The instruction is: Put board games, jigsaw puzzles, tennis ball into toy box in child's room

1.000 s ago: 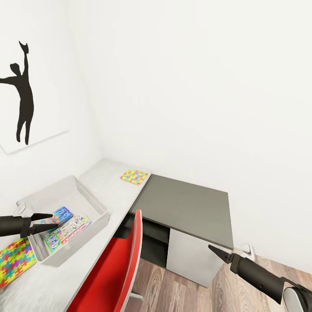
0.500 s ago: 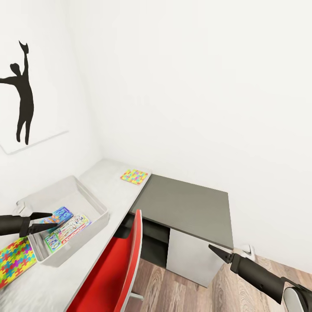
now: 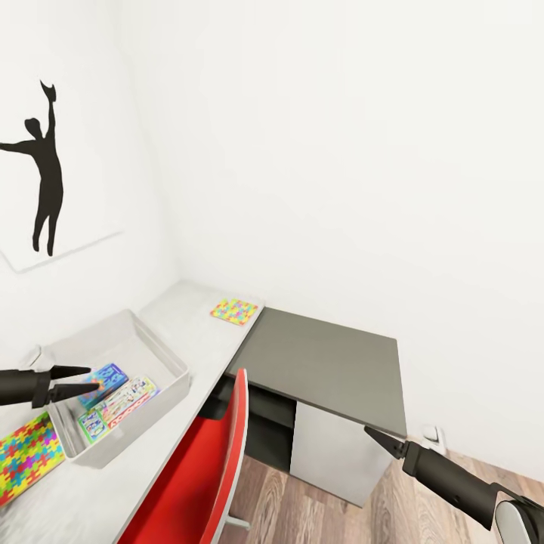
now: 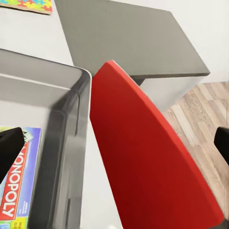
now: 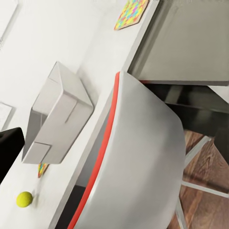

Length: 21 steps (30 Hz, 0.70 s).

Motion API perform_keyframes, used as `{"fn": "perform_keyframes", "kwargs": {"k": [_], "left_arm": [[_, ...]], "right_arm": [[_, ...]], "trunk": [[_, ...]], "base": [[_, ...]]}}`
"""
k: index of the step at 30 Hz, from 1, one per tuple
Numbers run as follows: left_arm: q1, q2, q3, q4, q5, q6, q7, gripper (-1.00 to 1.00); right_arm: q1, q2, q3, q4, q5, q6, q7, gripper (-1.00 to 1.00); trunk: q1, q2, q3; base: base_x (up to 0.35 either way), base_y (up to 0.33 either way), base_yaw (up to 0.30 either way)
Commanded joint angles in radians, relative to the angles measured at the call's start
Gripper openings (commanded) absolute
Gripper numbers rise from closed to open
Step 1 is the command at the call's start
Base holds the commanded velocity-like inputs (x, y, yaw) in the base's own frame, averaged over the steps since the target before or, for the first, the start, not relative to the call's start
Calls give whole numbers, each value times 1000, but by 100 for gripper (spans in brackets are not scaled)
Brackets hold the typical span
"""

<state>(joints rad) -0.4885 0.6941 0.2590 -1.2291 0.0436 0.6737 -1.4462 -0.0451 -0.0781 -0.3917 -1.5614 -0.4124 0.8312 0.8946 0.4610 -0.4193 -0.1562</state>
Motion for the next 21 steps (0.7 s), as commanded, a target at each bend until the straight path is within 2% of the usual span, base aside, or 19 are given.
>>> {"fn": "perform_keyframes", "kwargs": {"k": [1,3,7,8,12,13,16,21], "left_arm": [[-1,1,1,-1,1,17,-3,100],[-1,1,6,-6,2,27,-4,100],[-1,-1,52,-21,6,62,-19,100],[-1,-4,80,-27,7,81,-36,100],[-1,-7,130,-34,8,116,-87,100],[-1,-9,148,-35,7,127,-118,100],[1,-11,169,-41,8,147,-125,100],[2,-16,181,-32,8,211,-125,100]], "right_arm": [[-1,0,-1,0,-1,5,2,100],[-1,0,-1,0,-2,4,2,100],[-1,0,-2,0,-2,2,3,100],[-1,0,-3,0,-2,2,4,100],[-1,0,-14,0,-2,2,9,100],[-1,0,-21,0,-2,1,12,100],[-1,1,-35,0,-2,1,25,100],[-1,1,-53,0,-2,0,47,100]], "trunk": [[1,-2,0],[1,-2,3],[1,-2,9],[1,-2,11],[1,-2,17],[1,-2,19],[1,-2,24],[1,-2,32]], "base": [[0,0,0],[0,0,0],[0,0,0],[0,0,0],[0,0,0],[0,0,0],[0,0,0],[0,0,0]]}}
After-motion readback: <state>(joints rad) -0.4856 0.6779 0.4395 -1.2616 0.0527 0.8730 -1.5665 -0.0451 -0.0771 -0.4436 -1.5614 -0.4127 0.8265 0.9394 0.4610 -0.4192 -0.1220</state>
